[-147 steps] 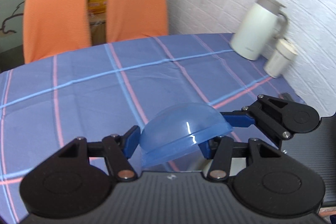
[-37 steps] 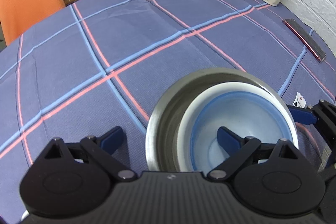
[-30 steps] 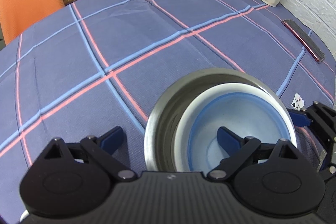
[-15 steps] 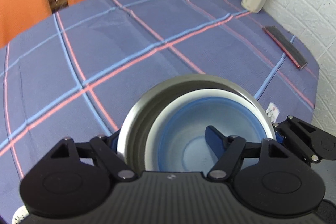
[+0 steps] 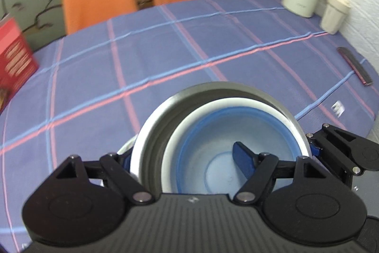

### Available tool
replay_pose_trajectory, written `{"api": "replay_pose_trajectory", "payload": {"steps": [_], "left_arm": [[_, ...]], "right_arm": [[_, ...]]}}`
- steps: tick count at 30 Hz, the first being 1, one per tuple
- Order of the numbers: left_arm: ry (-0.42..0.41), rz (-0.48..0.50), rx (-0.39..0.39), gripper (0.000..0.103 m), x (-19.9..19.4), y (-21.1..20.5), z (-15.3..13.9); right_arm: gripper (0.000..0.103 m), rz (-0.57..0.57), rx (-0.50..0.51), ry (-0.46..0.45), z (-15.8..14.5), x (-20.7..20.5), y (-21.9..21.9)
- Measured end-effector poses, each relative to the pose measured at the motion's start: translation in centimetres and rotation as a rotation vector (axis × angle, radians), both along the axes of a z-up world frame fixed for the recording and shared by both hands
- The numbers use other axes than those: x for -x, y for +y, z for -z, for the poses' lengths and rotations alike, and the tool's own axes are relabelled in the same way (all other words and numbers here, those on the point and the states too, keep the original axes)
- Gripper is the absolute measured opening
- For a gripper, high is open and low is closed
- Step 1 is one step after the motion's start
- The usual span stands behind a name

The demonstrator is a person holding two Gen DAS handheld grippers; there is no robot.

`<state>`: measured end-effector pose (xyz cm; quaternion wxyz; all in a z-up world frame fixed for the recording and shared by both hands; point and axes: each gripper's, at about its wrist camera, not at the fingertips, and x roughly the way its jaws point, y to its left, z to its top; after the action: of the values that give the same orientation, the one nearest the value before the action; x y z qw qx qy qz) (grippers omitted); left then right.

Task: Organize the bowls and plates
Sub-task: 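Carry the nested bowls with the left tool over the plate stack, then lower the nested bowls onto the plates and open the left tool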

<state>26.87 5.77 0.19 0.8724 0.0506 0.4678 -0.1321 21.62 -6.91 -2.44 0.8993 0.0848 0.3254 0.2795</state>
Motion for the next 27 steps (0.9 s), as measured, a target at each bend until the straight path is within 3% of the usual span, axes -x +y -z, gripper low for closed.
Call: {"api": "replay_pose_trajectory", "payload": {"steps": [7,10,15,21,27], "left_arm": [[-0.007,-0.056,0.023,0.078,1.6,3.4,1.8],[-0.053,-0.052,-0.005,0.085,1.7,3.4,2.4],[-0.126,-0.094,0.041,0.092,2.6,4.6,1.2],[-0.264,-0.188,0.108,0.094,4.8,5.9,-1.9],[-0.361,-0.233,0.127,0.094,8.4,3.6,-2.8]], "right_arm": [[0.079,-0.056,0.067,0.009,0.9,0.7,2.9],[0.078,-0.048,0.114,-0.026,0.8,0.8,3.4],[0.078,0.012,0.163,-0.107,-0.4,1.2,2.5],[0.078,0.131,0.092,-0.154,-1.6,2.5,-1.4],[0.078,0.242,-0.026,-0.124,-0.3,4.3,-5.0]]}}
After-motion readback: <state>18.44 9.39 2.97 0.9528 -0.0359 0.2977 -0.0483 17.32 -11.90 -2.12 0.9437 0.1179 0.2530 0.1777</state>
